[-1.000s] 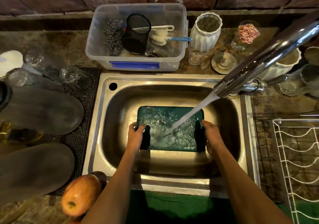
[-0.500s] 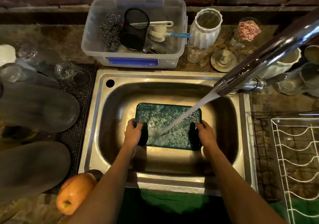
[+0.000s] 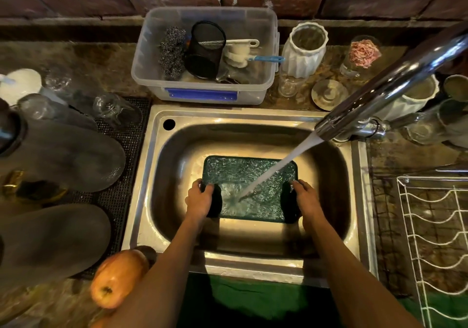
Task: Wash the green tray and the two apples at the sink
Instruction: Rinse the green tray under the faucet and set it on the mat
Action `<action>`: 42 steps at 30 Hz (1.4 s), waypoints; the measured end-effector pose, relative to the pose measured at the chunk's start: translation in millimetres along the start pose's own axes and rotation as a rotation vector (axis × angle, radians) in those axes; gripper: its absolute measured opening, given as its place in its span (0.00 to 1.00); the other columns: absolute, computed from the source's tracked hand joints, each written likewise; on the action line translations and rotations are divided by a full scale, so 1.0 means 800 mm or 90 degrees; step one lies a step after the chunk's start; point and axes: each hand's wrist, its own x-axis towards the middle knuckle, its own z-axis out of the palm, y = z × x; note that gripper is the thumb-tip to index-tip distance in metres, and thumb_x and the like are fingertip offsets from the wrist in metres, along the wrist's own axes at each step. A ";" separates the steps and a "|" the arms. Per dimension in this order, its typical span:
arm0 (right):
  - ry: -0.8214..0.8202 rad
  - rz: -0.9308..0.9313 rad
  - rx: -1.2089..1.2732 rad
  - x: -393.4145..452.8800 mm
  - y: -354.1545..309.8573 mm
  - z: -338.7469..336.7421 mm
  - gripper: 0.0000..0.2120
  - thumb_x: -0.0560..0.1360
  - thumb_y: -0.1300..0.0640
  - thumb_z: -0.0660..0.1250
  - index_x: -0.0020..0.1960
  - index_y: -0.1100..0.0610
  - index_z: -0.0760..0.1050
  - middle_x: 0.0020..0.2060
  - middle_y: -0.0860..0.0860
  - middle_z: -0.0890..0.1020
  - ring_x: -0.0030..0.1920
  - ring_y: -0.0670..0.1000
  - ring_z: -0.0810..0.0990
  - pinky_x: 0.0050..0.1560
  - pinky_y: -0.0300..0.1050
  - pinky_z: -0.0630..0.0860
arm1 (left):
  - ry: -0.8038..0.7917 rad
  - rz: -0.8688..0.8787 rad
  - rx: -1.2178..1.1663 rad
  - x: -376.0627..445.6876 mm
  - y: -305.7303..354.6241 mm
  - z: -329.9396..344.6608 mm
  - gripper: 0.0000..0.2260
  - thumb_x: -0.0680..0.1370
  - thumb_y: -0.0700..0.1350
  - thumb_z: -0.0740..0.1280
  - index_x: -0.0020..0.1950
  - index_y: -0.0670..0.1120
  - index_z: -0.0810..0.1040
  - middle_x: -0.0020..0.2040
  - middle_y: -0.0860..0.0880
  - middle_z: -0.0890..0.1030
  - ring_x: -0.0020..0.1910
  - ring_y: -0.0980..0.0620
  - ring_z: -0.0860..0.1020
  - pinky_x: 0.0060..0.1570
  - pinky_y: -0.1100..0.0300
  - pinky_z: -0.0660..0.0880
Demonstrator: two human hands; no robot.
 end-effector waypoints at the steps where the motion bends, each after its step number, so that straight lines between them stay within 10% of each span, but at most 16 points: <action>1: 0.001 -0.004 -0.005 -0.001 -0.002 -0.003 0.16 0.81 0.52 0.62 0.66 0.55 0.75 0.55 0.57 0.80 0.54 0.58 0.80 0.58 0.57 0.77 | 0.009 0.009 0.011 -0.004 0.000 -0.001 0.21 0.81 0.50 0.64 0.73 0.46 0.70 0.68 0.40 0.75 0.68 0.37 0.71 0.69 0.42 0.68; 10: 0.018 -0.066 -0.001 -0.032 -0.019 -0.036 0.10 0.81 0.55 0.61 0.42 0.53 0.74 0.33 0.53 0.73 0.29 0.50 0.69 0.27 0.39 0.63 | 0.018 0.175 0.042 -0.087 -0.012 -0.027 0.20 0.81 0.46 0.64 0.72 0.43 0.70 0.68 0.40 0.72 0.67 0.42 0.71 0.71 0.46 0.67; 16: -0.007 -0.067 0.037 -0.067 -0.026 -0.044 0.08 0.81 0.50 0.62 0.56 0.52 0.75 0.47 0.47 0.77 0.43 0.49 0.74 0.40 0.44 0.68 | 0.102 0.414 0.283 -0.161 -0.032 -0.037 0.18 0.80 0.48 0.65 0.69 0.45 0.74 0.65 0.44 0.75 0.66 0.46 0.71 0.63 0.51 0.67; 21: -0.020 -0.074 0.075 -0.088 -0.034 -0.059 0.07 0.81 0.52 0.60 0.48 0.50 0.75 0.40 0.47 0.75 0.37 0.46 0.74 0.31 0.36 0.70 | 0.178 0.506 0.478 -0.209 -0.084 -0.032 0.23 0.78 0.56 0.62 0.70 0.47 0.76 0.72 0.42 0.74 0.74 0.40 0.67 0.71 0.42 0.61; 35: 0.055 -0.154 0.337 -0.088 -0.181 -0.110 0.13 0.81 0.51 0.56 0.39 0.51 0.67 0.26 0.46 0.69 0.23 0.44 0.65 0.27 0.37 0.61 | 0.156 0.470 0.568 -0.212 -0.114 -0.025 0.26 0.78 0.60 0.60 0.74 0.52 0.72 0.76 0.47 0.71 0.77 0.42 0.64 0.73 0.40 0.60; 42: 0.037 -0.078 0.322 -0.064 -0.210 -0.125 0.21 0.81 0.37 0.51 0.61 0.51 0.68 0.41 0.48 0.74 0.37 0.46 0.74 0.38 0.41 0.74 | 0.163 0.476 0.563 -0.209 -0.117 -0.023 0.25 0.78 0.60 0.60 0.73 0.53 0.73 0.75 0.48 0.72 0.76 0.43 0.65 0.73 0.41 0.60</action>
